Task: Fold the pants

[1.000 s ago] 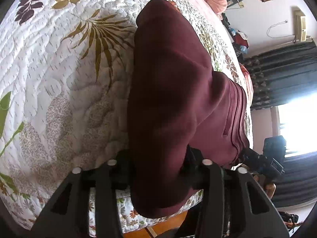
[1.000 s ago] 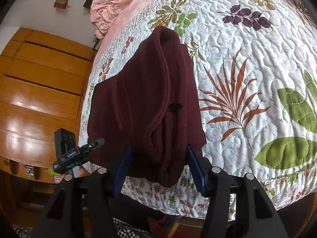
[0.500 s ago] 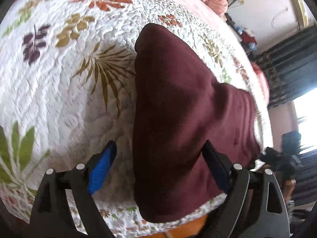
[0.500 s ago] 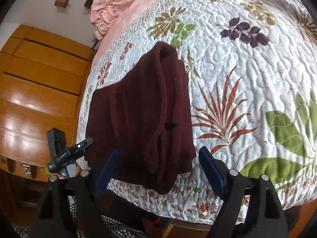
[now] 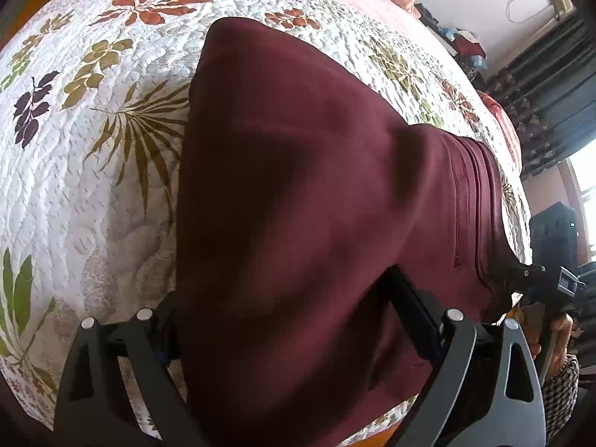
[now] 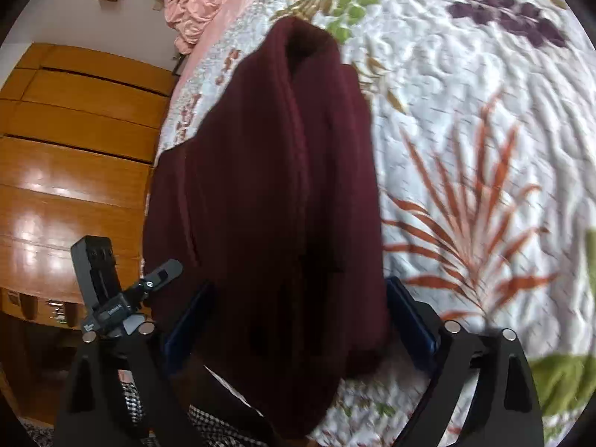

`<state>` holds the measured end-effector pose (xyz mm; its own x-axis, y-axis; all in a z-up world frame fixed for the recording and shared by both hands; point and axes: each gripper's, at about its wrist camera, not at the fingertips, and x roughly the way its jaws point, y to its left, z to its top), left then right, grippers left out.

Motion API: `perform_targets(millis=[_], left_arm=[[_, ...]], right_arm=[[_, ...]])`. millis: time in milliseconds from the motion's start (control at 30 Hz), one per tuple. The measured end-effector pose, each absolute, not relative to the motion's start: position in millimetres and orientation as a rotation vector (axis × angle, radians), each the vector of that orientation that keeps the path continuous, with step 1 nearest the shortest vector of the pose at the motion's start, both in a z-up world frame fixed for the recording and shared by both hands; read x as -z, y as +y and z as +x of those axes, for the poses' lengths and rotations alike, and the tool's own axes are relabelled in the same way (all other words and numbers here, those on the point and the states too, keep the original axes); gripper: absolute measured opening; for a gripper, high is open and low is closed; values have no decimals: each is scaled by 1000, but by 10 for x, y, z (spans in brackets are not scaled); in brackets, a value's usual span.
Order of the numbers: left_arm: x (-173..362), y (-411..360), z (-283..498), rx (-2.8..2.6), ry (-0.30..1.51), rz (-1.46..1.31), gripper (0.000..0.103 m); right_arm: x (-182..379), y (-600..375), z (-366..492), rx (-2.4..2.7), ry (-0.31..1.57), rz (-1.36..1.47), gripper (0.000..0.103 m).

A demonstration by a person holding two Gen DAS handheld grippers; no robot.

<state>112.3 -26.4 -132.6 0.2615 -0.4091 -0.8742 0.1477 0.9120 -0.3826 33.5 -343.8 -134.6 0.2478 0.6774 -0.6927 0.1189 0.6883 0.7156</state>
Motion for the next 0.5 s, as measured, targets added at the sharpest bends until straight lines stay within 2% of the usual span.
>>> perform_targets(millis=[100, 133, 167, 233, 300, 367, 500], left_arm=[[1300, -287, 1085, 384, 1244, -228, 78], [1273, -291, 1080, 390, 1235, -231, 71], [1255, -280, 1085, 383, 1233, -242, 64], [1239, -230, 1105, 379, 1241, -286, 56], [1229, -171, 1115, 384, 1241, -325, 48], [1223, -110, 1116, 396, 1233, -364, 39], [1187, -2, 1073, 429, 1186, -431, 31]], right_arm=[[1383, -3413, 400, -425, 1278, 789, 94], [1370, -3408, 411, -418, 1270, 781, 83], [1358, -3405, 413, -404, 1267, 763, 78], [1353, -3433, 398, -418, 1254, 799, 60], [1322, -3500, 349, -429, 1230, 832, 51], [1251, -3520, 296, -431, 1207, 823, 47], [1024, -3446, 244, -447, 1160, 769, 43]])
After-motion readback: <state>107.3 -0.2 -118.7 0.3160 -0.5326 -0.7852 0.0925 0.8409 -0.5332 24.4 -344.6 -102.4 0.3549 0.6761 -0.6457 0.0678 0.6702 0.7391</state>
